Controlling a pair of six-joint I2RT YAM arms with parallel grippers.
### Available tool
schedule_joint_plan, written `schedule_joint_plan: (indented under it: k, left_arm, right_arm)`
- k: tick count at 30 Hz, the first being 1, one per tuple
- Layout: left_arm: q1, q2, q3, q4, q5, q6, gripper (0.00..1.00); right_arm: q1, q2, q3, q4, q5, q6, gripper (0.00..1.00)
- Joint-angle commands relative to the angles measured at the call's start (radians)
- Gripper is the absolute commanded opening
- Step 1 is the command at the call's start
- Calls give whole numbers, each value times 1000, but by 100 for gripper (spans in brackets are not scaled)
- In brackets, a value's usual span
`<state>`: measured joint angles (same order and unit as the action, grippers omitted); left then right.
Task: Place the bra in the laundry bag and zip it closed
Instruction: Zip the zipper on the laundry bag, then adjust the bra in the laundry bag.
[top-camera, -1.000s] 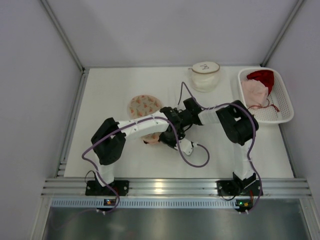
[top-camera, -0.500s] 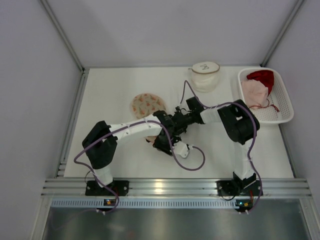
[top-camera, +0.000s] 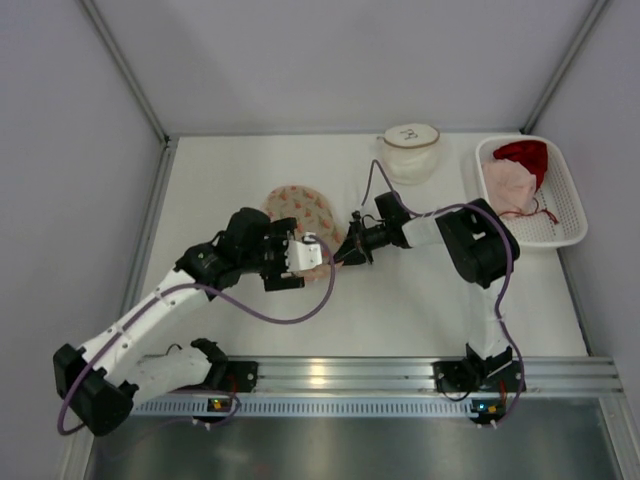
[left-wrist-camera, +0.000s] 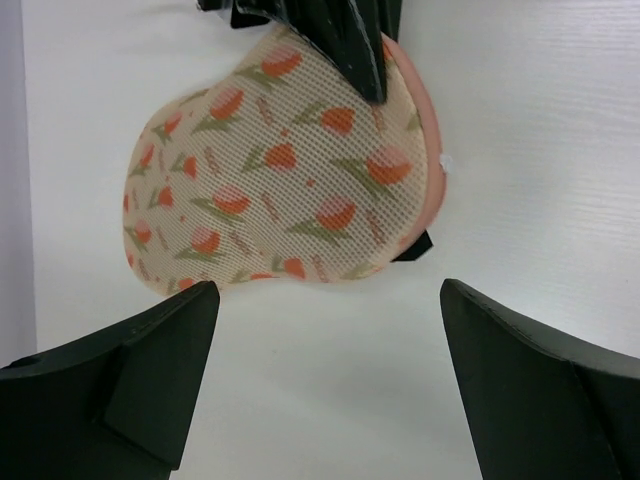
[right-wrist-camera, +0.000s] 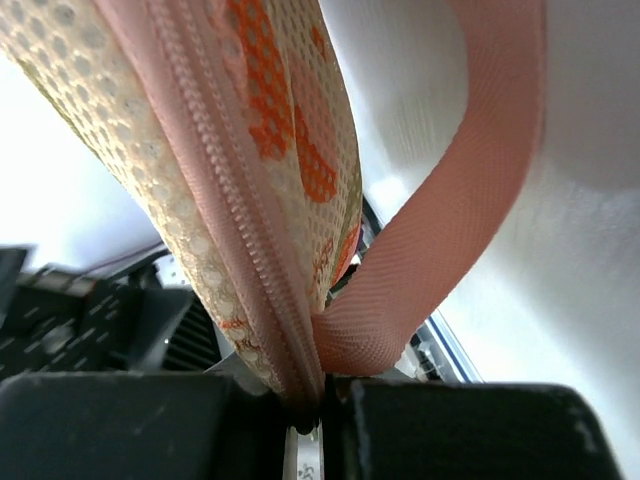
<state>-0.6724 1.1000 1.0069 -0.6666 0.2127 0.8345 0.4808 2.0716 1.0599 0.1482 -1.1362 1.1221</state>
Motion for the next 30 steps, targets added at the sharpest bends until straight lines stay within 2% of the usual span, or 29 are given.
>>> schedule_joint_plan:
  k: [1, 2, 5, 7, 12, 18, 23, 30]
  left_arm:
    - [46, -115, -184, 142, 56, 8, 98]
    - [63, -196, -274, 171, 76, 14, 98]
    - [103, -328, -416, 284, 158, 60, 98]
    - [105, -353, -450, 341, 192, 72, 98]
    - [105, -267, -453, 435, 156, 60, 94]
    - [103, -172, -458, 561, 148, 74, 94]
    - [105, -127, -452, 582, 149, 84, 94]
    - [105, -146, -470, 562, 178, 117, 93]
  right_arm:
    - [-8, -14, -5, 57, -65, 7, 0]
    - [-7, -21, -6, 39, -69, -2, 0]
    - [-7, -41, -14, 16, -77, -10, 0]
    - [-8, -47, -14, 14, -86, -12, 0]
    - [-5, -53, -6, -41, -85, -42, 0]
    - [-7, -54, -8, -47, -86, -47, 0]
    - [-5, -59, -12, -47, -88, -36, 0]
    - [-5, -54, -21, -7, -91, 2, 0]
